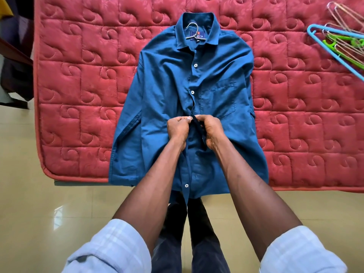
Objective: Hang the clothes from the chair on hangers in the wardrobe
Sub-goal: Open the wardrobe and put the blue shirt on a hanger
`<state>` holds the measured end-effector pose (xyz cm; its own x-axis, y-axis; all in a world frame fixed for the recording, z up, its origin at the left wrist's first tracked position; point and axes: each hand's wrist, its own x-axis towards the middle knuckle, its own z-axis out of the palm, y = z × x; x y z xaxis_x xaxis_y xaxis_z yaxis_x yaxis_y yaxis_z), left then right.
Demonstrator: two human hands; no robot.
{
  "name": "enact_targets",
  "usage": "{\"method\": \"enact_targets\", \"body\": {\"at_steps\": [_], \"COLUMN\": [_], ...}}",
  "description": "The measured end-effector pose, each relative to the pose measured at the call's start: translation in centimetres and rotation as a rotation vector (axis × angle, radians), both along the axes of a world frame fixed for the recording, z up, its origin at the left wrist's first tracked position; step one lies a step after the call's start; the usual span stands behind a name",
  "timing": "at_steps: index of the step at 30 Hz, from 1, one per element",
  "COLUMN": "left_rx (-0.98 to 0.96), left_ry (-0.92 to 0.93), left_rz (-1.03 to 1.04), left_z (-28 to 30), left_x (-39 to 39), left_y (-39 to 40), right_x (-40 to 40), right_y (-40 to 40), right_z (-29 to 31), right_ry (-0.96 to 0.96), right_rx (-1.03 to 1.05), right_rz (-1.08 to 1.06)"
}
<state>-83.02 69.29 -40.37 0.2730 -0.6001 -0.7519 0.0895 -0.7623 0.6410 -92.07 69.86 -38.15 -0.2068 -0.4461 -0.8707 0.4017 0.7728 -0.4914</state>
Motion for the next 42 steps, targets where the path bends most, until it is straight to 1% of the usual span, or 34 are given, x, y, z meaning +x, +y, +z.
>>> {"method": "enact_targets", "body": {"at_steps": [5,10,15,21,25,31,34,36,39,40,41,42], "left_rx": [0.020,0.054,0.042,0.018,0.018,-0.057,-0.103,-0.212,-0.450,-0.495,-0.522,-0.539], "left_ry": [0.015,0.027,0.062,0.030,0.026,-0.064,-0.158,-0.320,-0.602,-0.653,-0.675,-0.675], "left_rz": [-0.053,-0.093,-0.106,-0.113,-0.129,-0.190,-0.301,-0.458,-0.753,-0.799,-0.800,-0.757], "left_z": [0.4,0.3,-0.2,-0.4,-0.8,-1.5,-1.3,-1.2,-1.2,-1.3,-1.2,-1.1], "left_x": [0.5,1.1,1.4,1.3,1.1,0.9,1.0,1.2,1.7,1.8,1.8,1.8], "left_y": [0.1,0.0,0.0,-0.2,0.1,0.5,0.4,0.5,0.4,0.3,0.2,0.2], "right_x": [-0.2,0.3,0.5,0.4,0.1,-0.3,-0.3,-0.5,-1.0,-1.0,-1.0,-0.9], "right_y": [-0.1,-0.2,-0.2,0.2,0.3,0.0,-0.4,-0.8,-1.6,-1.8,-1.8,-1.7], "right_z": [1.0,0.2,-1.0,-2.3,-2.5,-1.8,-1.5,-1.4,-0.9,-1.0,-1.1,-1.1], "right_ry": [0.026,0.133,0.125,0.175,0.117,0.145,0.149,0.188,0.274,0.284,0.285,0.281], "right_rx": [0.000,-0.028,-0.084,-0.109,-0.117,-0.094,-0.102,-0.075,-0.001,0.002,-0.012,-0.038], "right_rz": [0.012,0.045,0.082,0.124,0.139,0.216,0.288,0.380,0.467,0.480,0.494,0.475]}}
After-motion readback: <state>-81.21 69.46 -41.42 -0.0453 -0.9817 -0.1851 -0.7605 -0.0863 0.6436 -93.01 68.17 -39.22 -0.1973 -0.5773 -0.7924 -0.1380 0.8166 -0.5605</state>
